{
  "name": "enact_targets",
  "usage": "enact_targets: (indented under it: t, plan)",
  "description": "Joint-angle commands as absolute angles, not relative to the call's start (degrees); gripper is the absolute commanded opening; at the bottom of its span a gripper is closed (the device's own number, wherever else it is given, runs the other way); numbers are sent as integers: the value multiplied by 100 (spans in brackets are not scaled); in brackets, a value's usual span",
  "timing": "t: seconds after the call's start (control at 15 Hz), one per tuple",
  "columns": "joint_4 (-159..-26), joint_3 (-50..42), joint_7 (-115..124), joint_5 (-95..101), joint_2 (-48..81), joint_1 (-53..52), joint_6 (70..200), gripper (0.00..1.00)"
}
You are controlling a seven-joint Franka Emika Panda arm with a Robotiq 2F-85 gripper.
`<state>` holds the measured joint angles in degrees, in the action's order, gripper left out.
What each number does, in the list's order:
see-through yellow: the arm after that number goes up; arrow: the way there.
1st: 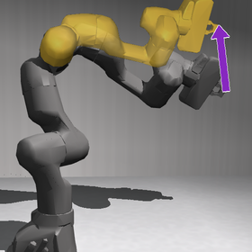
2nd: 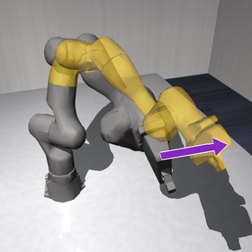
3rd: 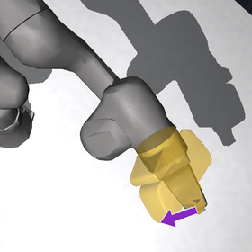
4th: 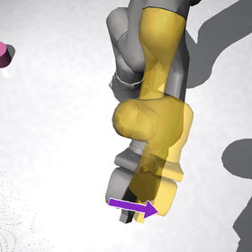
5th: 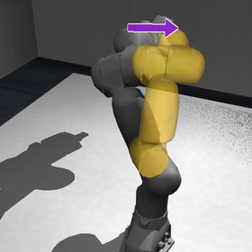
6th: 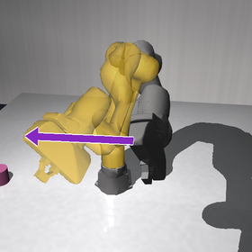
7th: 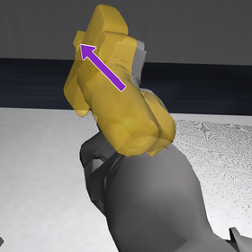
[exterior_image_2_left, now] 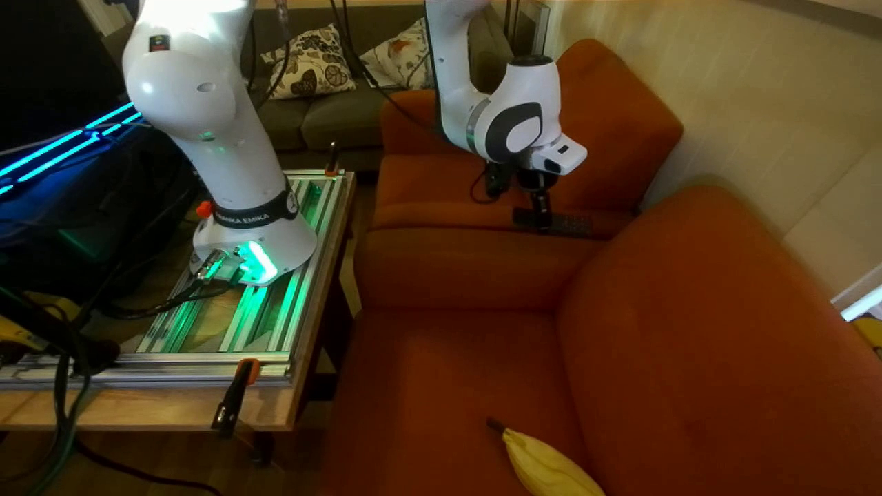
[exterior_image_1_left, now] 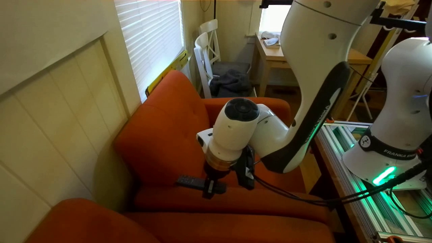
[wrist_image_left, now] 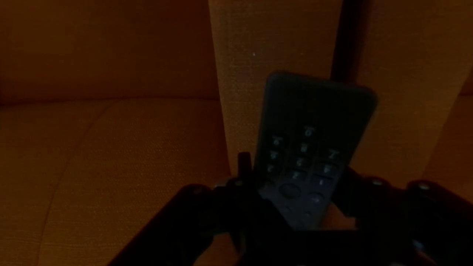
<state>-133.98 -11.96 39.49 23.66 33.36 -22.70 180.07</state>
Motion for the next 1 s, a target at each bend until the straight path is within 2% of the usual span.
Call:
enact_targets:
  t: [0.0, 0.2, 0.27, 0.47, 0.93]
  plan:
    - [-13159, -1136, 3916, 2358, 3652, -2175, 18181, 24]
    - [-13058, -987, 3866, 2367, 3838, -2067, 18222, 24]
    - [-13088, -1001, 3209, 1589, 3906, -2228, 18273, 24]
    - [-13064, -815, 2544, 916, 4036, -2167, 18295, 24]
    - [-13181, -831, 1761, 124, 4079, -2228, 18283, 24]
